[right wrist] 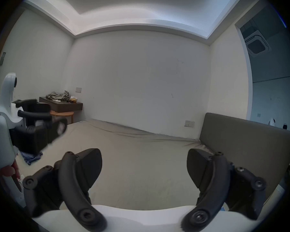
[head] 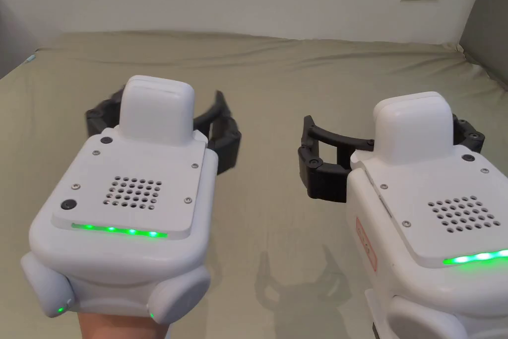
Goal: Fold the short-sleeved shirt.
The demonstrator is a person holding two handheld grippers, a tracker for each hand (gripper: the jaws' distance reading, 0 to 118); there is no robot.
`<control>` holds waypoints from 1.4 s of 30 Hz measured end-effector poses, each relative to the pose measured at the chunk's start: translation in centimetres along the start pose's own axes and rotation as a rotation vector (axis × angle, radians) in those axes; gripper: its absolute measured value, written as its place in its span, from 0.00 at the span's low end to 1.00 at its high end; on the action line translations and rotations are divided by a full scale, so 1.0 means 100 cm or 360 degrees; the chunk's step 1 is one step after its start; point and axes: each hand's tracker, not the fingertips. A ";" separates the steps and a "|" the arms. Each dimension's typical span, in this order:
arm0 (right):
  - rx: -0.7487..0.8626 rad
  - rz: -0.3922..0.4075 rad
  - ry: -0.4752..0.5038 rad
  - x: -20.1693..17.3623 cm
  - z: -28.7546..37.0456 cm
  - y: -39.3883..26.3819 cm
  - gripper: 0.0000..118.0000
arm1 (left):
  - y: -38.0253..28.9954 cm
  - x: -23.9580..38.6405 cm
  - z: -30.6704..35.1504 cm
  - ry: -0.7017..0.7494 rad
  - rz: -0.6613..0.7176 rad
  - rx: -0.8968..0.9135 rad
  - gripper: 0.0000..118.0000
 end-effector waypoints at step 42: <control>-0.0407 -0.0346 -0.0142 0.011 -0.011 0.021 0.92 | 0.007 0.004 0.003 -0.0012 -0.0027 0.0035 1.00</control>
